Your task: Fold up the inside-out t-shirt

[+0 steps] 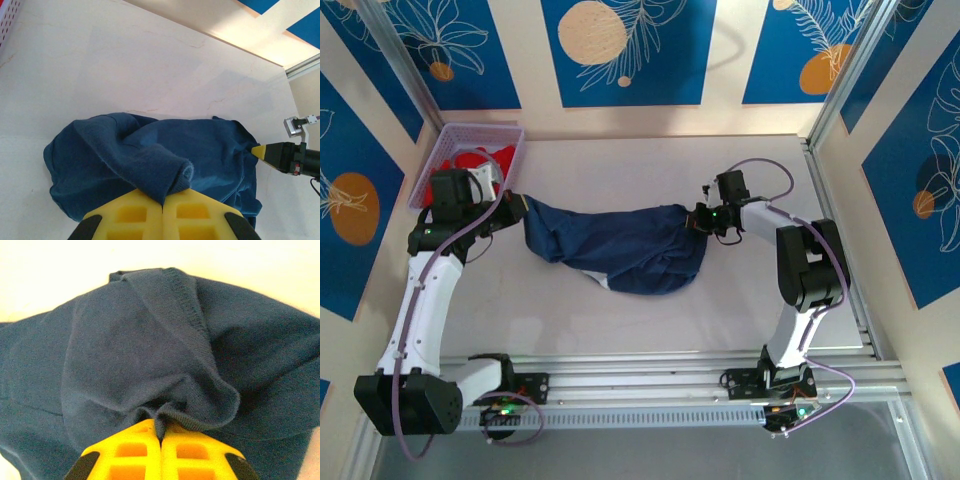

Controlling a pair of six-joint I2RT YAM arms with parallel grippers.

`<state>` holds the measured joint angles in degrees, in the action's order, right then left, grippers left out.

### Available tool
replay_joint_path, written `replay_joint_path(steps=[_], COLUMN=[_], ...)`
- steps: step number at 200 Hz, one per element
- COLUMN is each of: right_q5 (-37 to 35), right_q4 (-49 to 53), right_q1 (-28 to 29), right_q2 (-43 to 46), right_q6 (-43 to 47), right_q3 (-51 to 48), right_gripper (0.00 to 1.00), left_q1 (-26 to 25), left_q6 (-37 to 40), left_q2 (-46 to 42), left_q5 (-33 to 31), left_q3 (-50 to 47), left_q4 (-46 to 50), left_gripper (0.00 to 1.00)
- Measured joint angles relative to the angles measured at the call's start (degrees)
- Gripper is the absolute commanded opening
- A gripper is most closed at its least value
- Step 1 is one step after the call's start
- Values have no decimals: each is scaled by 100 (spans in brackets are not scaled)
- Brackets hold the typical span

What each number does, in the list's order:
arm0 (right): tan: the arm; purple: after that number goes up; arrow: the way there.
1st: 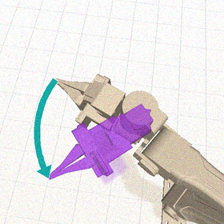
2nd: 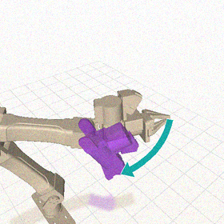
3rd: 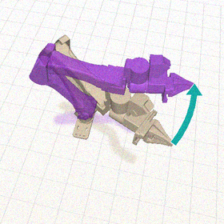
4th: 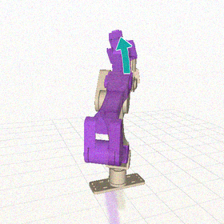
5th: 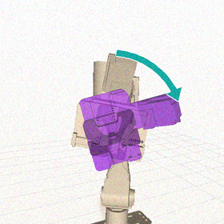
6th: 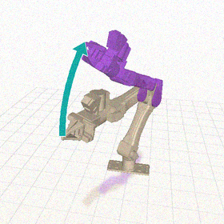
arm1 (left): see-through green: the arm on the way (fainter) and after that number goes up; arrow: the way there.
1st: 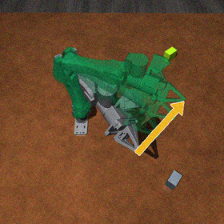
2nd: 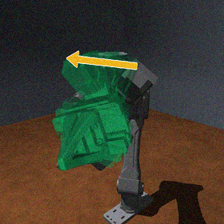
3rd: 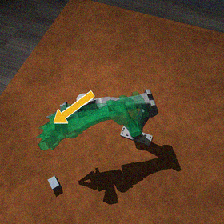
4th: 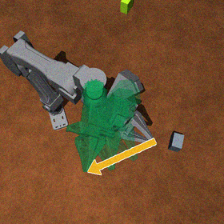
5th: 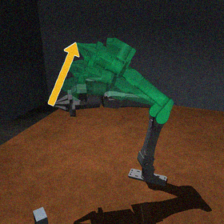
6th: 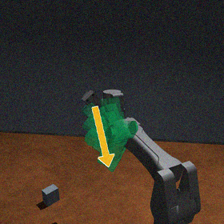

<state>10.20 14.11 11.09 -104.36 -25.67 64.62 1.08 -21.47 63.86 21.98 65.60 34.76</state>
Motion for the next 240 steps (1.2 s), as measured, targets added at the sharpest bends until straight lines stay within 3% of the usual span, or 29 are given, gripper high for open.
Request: replay_joint_path(steps=[28,63,94,135,185,213,240], right_q5=[-129,9,387,439,-131,-332,-350], right_q4=[-170,-514,-726,-22,1419,2033,2328], right_q1=[-142,-450,-706,-927,-1342,-1423,-1445], right_q2=[540,2498,3775,4111,4739,4975,5023], right_q6=[46,68,79,273,734,957,1029], right_q3=[-315,-697,-286,1285,2612,3027,2793], right_gripper=[0,0,0,0,0,0,0], left_q1=[33,223,284,358,839,892,901], left_q6=[-9,-267,-636,-752,-225,92,258], left_q2=[-22,-216,-146,249,730,734,686], left_q5=[-186,-402,-422,-533,-1276,-1515,-1515], left_q3=[0,144,1084,3261,6037,6328,5696], left_q4=[15,52,87,374,1399,1818,1880], left_gripper=[0,0,0,0,0,0,0])
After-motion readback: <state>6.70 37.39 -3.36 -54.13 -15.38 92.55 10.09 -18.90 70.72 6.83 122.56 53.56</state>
